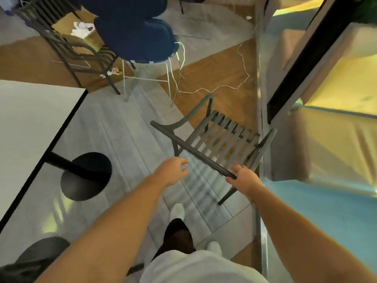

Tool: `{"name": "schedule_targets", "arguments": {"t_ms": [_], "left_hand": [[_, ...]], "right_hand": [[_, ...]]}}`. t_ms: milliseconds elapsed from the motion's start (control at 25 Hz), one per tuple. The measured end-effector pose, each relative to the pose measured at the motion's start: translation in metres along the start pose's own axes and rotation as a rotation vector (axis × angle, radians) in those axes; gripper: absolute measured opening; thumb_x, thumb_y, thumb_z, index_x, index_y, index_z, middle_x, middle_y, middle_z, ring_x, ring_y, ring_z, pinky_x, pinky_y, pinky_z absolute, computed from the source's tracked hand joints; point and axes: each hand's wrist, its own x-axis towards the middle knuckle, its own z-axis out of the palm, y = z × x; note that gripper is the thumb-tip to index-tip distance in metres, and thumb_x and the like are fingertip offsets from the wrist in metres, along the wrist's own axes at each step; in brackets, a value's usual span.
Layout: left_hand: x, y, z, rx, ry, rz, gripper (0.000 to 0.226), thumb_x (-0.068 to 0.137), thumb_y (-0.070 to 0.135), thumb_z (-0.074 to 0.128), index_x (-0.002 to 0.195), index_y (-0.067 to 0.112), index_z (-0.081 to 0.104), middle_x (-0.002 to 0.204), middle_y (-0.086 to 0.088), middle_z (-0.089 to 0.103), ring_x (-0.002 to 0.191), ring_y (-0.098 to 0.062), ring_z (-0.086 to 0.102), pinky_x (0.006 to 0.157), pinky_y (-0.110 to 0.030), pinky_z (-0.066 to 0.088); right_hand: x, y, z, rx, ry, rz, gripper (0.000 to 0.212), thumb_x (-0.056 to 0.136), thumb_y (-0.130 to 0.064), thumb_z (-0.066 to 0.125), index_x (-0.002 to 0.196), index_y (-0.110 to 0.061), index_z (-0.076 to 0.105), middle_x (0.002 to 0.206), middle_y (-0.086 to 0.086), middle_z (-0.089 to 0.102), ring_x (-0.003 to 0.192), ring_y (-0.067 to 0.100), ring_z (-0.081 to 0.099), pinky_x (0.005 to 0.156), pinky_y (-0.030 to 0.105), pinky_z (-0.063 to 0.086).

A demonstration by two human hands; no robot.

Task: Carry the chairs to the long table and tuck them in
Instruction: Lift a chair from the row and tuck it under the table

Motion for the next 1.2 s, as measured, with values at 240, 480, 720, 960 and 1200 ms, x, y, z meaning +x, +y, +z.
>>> {"name": "schedule_targets", "arguments": {"t_ms": [240, 480, 720, 960, 1200], "left_hand": [[0.099, -0.008, -0.049, 0.233, -0.11, 0.199, 0.07, 0.094, 0.035, 0.07, 0.156, 0.025, 0.04, 0.156, -0.003, 0.041, 0.141, -0.025, 0.036, 0.113, -0.043, 0.039], [0.158, -0.017, -0.058, 0.416, -0.276, 0.249, 0.07, 0.089, 0.042, 0.072, 0.152, 0.025, 0.047, 0.144, -0.005, 0.055, 0.129, -0.03, 0.05, 0.108, -0.042, 0.041], [0.18, -0.016, -0.046, 0.624, -0.408, 0.292, 0.044, 0.098, 0.028, 0.063, 0.141, 0.032, 0.057, 0.13, 0.0, 0.063, 0.122, -0.026, 0.056, 0.106, -0.042, 0.038], [0.173, -0.01, -0.042, 0.709, -0.307, 0.303, 0.042, 0.104, 0.012, 0.051, 0.139, 0.033, 0.061, 0.124, -0.006, 0.069, 0.118, -0.032, 0.062, 0.098, -0.043, 0.05], [0.16, 0.008, -0.022, 0.685, -0.249, 0.249, 0.041, 0.105, 0.014, 0.052, 0.142, 0.03, 0.059, 0.124, -0.007, 0.069, 0.117, -0.03, 0.062, 0.097, -0.04, 0.051]], "right_hand": [[0.042, -0.013, 0.013, 0.108, -0.145, 0.158, 0.058, 0.089, -0.049, 0.069, 0.138, -0.022, 0.052, 0.112, 0.0, 0.062, 0.089, 0.018, 0.061, 0.082, 0.033, 0.052], [0.054, -0.024, 0.032, 0.117, -0.141, 0.271, 0.025, 0.092, -0.044, 0.065, 0.108, -0.026, 0.061, 0.088, -0.004, 0.064, 0.08, 0.015, 0.064, 0.078, 0.035, 0.058], [0.058, -0.02, 0.045, 0.105, -0.062, 0.314, 0.013, 0.096, -0.042, 0.063, 0.103, -0.03, 0.063, 0.089, -0.007, 0.064, 0.08, 0.013, 0.062, 0.078, 0.035, 0.059], [0.06, -0.006, 0.039, 0.041, -0.047, 0.219, 0.019, 0.1, -0.035, 0.058, 0.119, -0.038, 0.061, 0.094, -0.008, 0.065, 0.079, 0.012, 0.06, 0.072, 0.028, 0.054], [0.061, 0.021, 0.025, -0.025, -0.09, 0.143, 0.021, 0.099, -0.038, 0.058, 0.12, -0.039, 0.062, 0.094, -0.011, 0.066, 0.082, 0.01, 0.061, 0.081, 0.031, 0.057]]}}
